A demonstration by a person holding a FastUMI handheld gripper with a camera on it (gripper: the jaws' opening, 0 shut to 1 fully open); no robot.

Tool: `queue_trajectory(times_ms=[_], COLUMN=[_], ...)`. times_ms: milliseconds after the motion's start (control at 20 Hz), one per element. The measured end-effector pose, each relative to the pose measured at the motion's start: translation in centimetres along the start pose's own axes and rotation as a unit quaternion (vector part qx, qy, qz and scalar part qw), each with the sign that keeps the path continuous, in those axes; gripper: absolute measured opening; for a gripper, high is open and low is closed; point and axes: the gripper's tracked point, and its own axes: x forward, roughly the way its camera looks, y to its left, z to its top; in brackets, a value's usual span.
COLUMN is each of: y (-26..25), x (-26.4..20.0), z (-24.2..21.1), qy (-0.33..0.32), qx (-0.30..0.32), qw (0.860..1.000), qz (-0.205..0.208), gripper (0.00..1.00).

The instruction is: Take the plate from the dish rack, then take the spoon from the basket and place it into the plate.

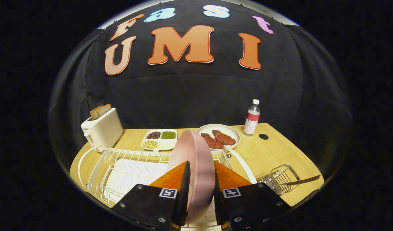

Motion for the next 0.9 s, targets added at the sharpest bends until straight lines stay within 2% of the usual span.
queue_trajectory(times_ms=[100,200,450,900], y=[-0.6,-0.1,0.3,-0.1], x=[-0.1,-0.4,-1.6,-6.3], z=[0.2,1.1,4.5,7.1], qy=[0.000,-0.004,-0.042,-0.072], qx=[0.007,0.004,-0.069,-0.063], qw=[1.000,1.000,0.995,0.994], qz=[-0.022,-0.026,-0.060,-0.043], gripper=[0.31,0.27,0.25,0.25])
